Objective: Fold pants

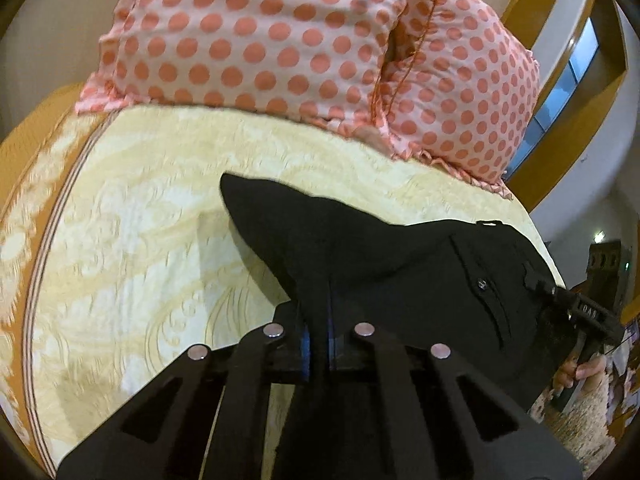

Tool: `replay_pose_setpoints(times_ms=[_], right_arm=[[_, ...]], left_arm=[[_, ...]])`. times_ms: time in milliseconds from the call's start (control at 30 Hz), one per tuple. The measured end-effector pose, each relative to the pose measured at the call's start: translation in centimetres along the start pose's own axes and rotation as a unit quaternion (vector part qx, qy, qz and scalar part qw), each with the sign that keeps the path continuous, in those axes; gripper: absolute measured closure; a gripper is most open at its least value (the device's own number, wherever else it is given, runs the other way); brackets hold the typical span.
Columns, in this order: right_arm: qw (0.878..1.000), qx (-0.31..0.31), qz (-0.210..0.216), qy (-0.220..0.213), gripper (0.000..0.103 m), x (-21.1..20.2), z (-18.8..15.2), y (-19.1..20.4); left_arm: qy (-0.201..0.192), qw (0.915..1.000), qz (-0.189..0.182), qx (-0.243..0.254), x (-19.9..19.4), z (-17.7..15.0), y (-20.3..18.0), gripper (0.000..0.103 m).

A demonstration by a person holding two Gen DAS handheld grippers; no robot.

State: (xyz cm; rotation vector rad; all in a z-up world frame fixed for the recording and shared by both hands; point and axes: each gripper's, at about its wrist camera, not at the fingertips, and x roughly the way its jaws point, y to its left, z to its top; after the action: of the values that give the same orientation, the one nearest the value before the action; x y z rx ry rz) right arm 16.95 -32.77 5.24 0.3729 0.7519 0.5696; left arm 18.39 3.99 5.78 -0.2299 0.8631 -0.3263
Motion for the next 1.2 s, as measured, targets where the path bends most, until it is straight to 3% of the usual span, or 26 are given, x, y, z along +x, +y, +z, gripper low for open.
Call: replay_pose_setpoints(times_ms=[267, 367, 467, 533, 633, 700, 767, 833, 900, 967, 1100, 1200], right_arm=[[0.999, -0.026, -0.027, -0.031, 0.092, 3.4, 6.9, -1.9], [0.998, -0.017, -0.055, -0.019, 0.092, 5.5, 8.4, -4.1], [0.996, 0.012, -0.08, 0.022, 0.089, 7.5, 8.2, -6.2], [0.994, 0.02, -0.099, 0.037, 0.074, 8.1, 7.4, -6.9], [0.991, 0.027, -0.125, 0.042, 0.058, 8.2, 6.7, -6.9], [0.988, 0.024, -0.145, 0.036, 0.055, 7.5, 6.6, -6.5], [0.982, 0.003, -0.186, -0.011, 0.054, 5.3, 6.1, -4.8], [0.983, -0.032, -0.174, -0.044, 0.054, 3.7, 5.3, -2.4], [0.989, -0.06, -0.132, -0.028, 0.054, 3.8, 4.3, -0.2], [0.989, -0.087, -0.117, 0.005, 0.054, 5.0, 3.1, 1.4], [0.982, -0.096, -0.146, 0.07, 0.052, 7.9, 1.2, 1.5], [0.987, -0.066, -0.128, 0.067, 0.052, 7.5, 1.4, 0.6]], left_arm=[[-0.067, 0.9951, 0.05, 0.052, 2.5, 6.9, -2.2, 0.098], [-0.052, 0.9958, 0.066, 0.037, 5.5, 9.1, -0.9, 0.097], [-0.005, 0.9977, 0.067, -0.005, 8.6, 8.9, 1.7, 0.095], [0.008, 0.9966, 0.08, -0.016, 9.6, 8.1, 2.7, 0.086], [0.001, 0.9951, 0.097, -0.023, 9.1, 7.8, 3.1, 0.063], [-0.017, 0.9925, 0.119, -0.022, 7.6, 7.8, 2.9, 0.048], [-0.048, 0.9905, 0.129, -0.009, 5.4, 7.2, 2.1, 0.032], [-0.071, 0.9936, 0.088, 0.004, 3.4, 6.1, 0.7, 0.021], [-0.06, 0.9979, 0.021, 0.015, 2.7, 4.7, -1.1, 0.018], [-0.032, 0.9989, -0.009, 0.032, 3.3, 3.6, -2.6, 0.018], [0.043, 0.9982, 0.014, 0.04, 7.3, 2.2, -3.4, 0.018], [0.036, 0.9986, 0.016, 0.035, 7.4, 2.4, -3.3, 0.017]])
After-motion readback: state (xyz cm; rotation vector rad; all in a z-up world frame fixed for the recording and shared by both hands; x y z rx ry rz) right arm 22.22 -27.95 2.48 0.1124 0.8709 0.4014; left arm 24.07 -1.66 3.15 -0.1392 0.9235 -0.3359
